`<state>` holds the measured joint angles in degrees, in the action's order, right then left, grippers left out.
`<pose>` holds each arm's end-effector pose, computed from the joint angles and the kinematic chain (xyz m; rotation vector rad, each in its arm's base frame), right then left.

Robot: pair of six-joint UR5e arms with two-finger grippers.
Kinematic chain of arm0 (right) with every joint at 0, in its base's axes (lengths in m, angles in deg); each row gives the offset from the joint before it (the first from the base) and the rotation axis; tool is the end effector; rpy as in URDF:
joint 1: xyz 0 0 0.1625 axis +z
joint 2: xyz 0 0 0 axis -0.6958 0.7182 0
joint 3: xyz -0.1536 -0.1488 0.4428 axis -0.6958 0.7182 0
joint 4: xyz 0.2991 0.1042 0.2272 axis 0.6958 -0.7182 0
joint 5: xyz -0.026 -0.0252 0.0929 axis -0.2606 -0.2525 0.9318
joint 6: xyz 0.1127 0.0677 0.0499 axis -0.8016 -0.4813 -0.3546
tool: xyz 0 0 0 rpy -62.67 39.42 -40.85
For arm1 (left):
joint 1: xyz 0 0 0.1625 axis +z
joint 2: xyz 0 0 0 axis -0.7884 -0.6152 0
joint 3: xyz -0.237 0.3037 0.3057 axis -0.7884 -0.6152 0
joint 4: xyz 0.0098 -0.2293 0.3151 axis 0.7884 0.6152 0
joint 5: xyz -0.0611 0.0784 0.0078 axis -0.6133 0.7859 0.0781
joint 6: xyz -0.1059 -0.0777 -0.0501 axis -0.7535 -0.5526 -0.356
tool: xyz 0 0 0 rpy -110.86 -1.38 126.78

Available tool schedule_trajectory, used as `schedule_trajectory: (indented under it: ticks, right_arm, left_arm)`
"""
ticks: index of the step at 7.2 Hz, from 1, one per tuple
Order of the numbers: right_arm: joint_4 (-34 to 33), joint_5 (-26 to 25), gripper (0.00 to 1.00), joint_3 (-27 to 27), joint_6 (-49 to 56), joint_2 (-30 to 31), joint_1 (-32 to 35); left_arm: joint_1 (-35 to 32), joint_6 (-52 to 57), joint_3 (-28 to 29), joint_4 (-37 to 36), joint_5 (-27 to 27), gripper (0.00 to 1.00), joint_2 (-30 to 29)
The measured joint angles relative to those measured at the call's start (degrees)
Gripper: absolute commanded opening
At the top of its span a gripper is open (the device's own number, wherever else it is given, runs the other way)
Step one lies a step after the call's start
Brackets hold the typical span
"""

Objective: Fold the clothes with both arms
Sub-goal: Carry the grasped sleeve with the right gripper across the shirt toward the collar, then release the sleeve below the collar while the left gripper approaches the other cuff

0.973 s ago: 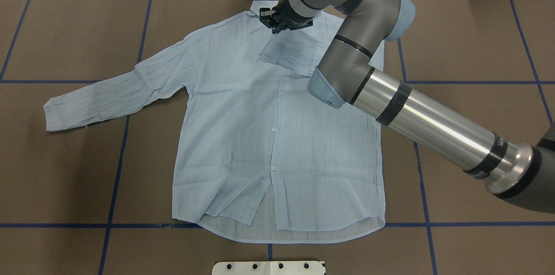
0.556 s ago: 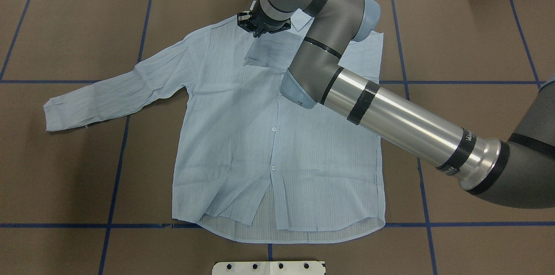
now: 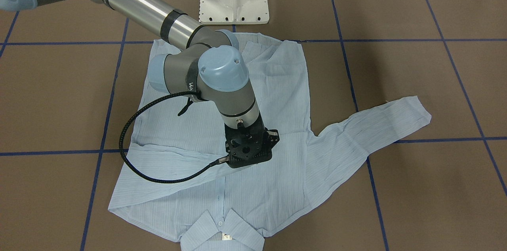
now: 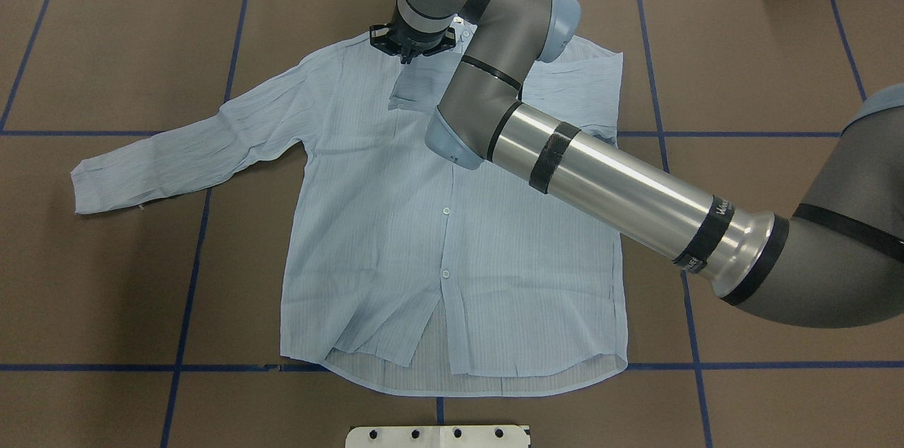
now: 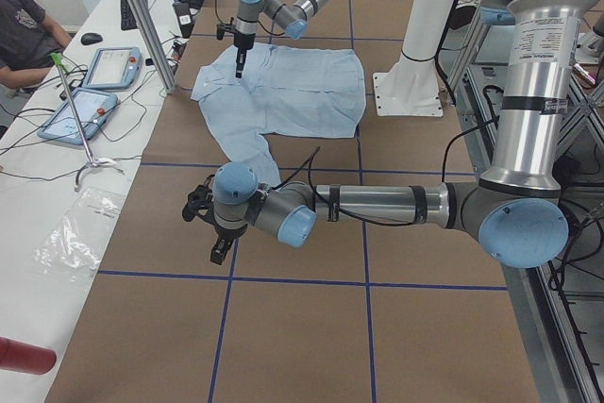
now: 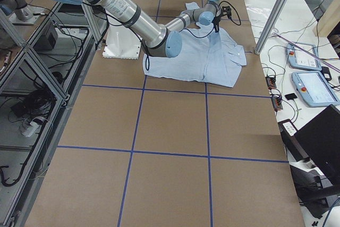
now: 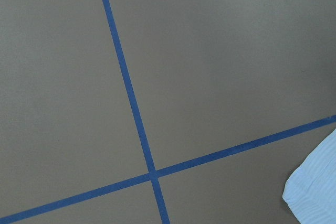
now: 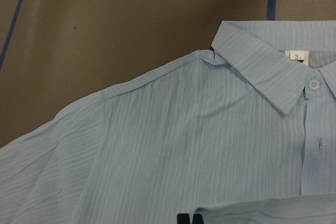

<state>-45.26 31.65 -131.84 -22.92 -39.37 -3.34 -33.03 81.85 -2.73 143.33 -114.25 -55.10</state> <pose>-0.6483 -0.6729 0.1764 0.3110 -0.9872 0.0170 0.0121 -0.5301 0.7092 0.3565 0.8083 0.1780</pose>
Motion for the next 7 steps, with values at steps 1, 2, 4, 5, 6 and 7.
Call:
schedule_trajectory:
  ticks: [1, 2, 4, 5, 6, 7]
  right_arm:
    - [0.9, -0.7, 1.0, 0.9, 0.1, -0.7, -0.4]
    - [2.1, -2.4, 1.0, 1.5, 0.1, -1.0, -1.0]
    - [4.1, -5.3, 1.0, 2.2, 0.0, -1.2, -1.9]
    - [4.3, -5.9, 1.0, 2.3, -0.3, -1.1, -1.9]
    - [4.2, -6.2, 1.0, 2.1, -0.8, -1.0, -1.9]
    - [2.4, -6.1, 1.0, 0.6, -1.1, -0.6, -1.7]
  left_arm:
    - [-0.1, -0.1, -0.1, 0.0, 0.0, 1.0, 0.0]
    - [-0.2, -0.1, -0.1, 0.0, 0.0, 1.0, 0.0]
    - [-0.3, -0.3, 0.1, 0.0, 0.0, 1.0, -0.1]
    - [-0.3, -1.1, 0.1, 0.0, 0.0, 1.0, -0.2]
    - [0.0, -5.0, 0.0, 1.2, 0.0, 1.0, -0.4]
    - [1.2, -12.7, -0.2, 5.2, 0.1, 1.0, -0.4]
